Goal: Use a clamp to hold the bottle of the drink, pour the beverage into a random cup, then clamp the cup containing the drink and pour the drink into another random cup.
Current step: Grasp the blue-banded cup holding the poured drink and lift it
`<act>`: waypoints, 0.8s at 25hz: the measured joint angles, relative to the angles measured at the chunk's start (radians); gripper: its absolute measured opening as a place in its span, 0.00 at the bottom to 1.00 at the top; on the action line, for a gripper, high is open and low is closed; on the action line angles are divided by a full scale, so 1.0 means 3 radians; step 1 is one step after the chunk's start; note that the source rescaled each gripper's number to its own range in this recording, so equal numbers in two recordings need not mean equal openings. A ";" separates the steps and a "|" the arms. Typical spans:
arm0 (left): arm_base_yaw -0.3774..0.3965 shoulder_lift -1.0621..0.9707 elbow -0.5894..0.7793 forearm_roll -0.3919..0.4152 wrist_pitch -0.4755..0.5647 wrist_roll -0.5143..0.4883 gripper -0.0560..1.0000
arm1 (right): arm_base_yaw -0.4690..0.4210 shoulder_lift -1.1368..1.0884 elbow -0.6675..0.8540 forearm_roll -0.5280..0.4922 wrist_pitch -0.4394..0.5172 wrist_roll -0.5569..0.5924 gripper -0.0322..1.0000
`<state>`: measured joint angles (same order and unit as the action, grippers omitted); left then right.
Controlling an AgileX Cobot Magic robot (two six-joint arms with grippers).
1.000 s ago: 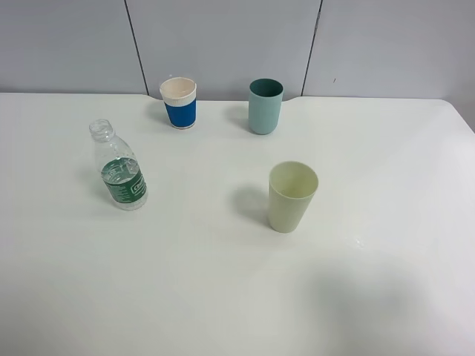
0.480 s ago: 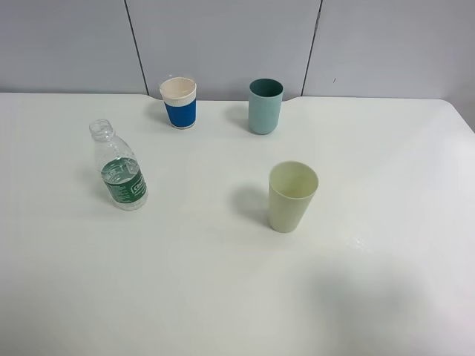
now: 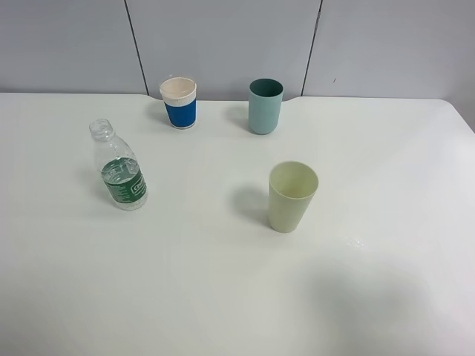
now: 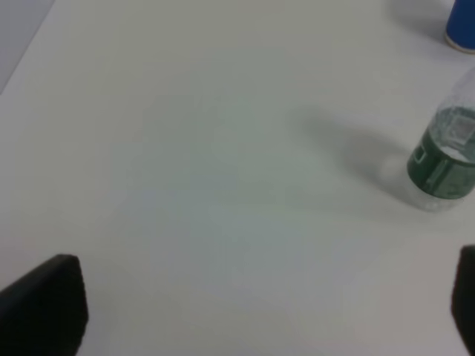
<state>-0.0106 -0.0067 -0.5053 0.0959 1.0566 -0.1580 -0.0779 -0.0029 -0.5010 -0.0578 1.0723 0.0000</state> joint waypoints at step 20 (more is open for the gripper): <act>0.0000 0.0000 0.0000 0.0000 -0.0003 0.0000 1.00 | 0.0000 0.0000 0.0000 -0.0090 -0.0025 -0.0023 1.00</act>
<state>-0.0106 -0.0067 -0.5053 0.0959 1.0558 -0.1580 -0.0779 -0.0029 -0.5010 -0.0848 1.0649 -0.0068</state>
